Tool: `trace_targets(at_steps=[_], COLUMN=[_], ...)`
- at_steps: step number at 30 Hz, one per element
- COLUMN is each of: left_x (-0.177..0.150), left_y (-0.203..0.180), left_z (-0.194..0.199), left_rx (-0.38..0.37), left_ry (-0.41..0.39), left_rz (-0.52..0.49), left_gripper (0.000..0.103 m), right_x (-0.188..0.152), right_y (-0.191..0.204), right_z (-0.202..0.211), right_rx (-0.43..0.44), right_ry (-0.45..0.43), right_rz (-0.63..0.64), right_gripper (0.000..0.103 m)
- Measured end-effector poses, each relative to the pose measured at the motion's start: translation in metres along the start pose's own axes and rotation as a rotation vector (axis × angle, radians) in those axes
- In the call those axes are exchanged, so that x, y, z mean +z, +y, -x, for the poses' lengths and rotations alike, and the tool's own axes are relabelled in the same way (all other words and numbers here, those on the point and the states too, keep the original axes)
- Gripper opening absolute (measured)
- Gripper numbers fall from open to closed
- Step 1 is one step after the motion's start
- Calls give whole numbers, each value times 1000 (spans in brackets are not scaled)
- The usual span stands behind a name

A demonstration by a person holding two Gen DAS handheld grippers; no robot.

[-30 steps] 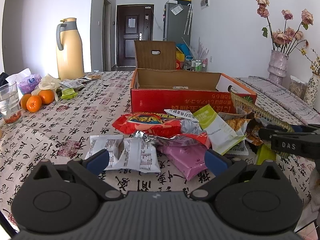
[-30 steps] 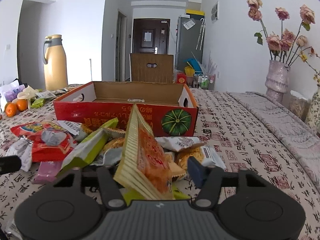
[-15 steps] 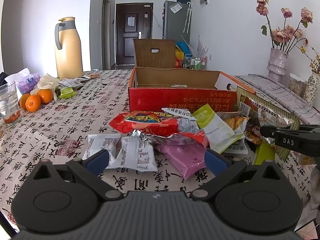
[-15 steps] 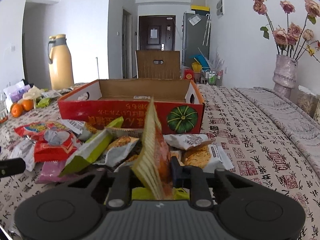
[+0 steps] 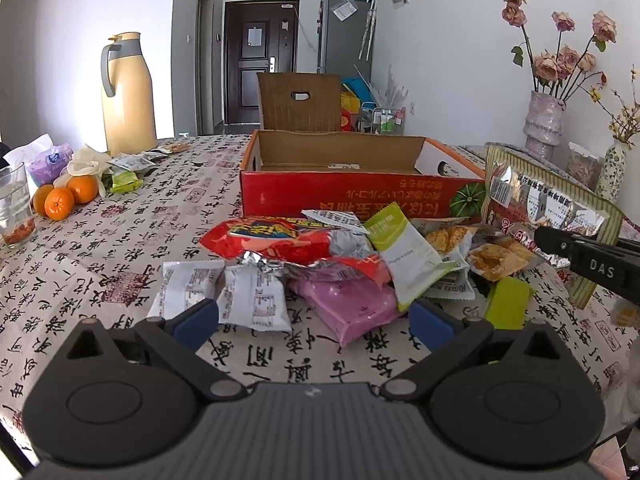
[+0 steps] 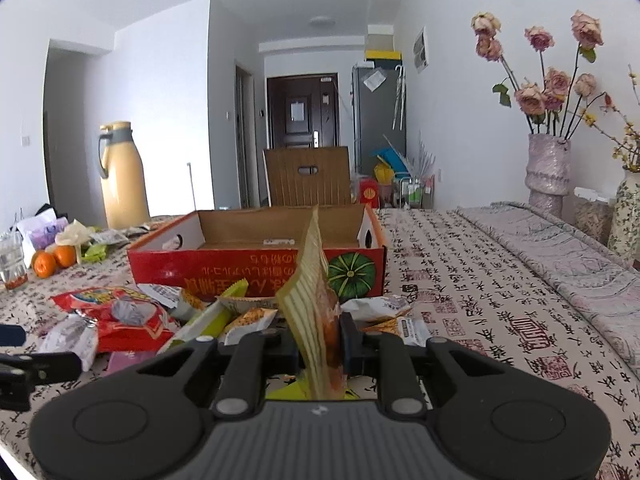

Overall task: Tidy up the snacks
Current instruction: 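Lift the orange-yellow packet with the right gripper while the left gripper grasps a white packet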

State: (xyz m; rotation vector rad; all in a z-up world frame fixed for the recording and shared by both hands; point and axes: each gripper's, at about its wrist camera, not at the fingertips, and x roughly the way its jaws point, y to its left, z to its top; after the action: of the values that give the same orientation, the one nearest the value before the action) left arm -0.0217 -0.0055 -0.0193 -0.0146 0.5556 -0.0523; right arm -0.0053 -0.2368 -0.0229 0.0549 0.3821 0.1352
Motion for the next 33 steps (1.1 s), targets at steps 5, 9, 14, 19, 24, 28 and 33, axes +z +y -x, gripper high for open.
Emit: trace_targets(at_steps=[5,9,14,19,24,28,33], left_x=[-2,-7,-15,-22,-29,-31,-32], left_y=[-7,-15,-28,-37,-39,-40,-42], left_z=[0,2,-1,-11,-21,-18,-16], left_rx=[-23,-48,-87,-91,-66,-48,-18], left_ry=[36,69,131,204,273,275,270], left_rz=[5,2,-17,-27,-15,-15,-22], left_gripper=[103,103,103,103,103,103,93], right_x=[-6,-12,-18,-25,-30,-32,-34], right_y=[-4,-5,-6,-7,-9,-10,-8], right_z=[17,29,43,53,59,61,61], right_rx=[2,9,22,33,40,46,51], right_ry=[-27,-43,-64,-70,-75,-77,-74], right_rz=[-17,-25,-30,-34,-43,-46,-44], right_gripper=[17,17,17,17,17,17,17])
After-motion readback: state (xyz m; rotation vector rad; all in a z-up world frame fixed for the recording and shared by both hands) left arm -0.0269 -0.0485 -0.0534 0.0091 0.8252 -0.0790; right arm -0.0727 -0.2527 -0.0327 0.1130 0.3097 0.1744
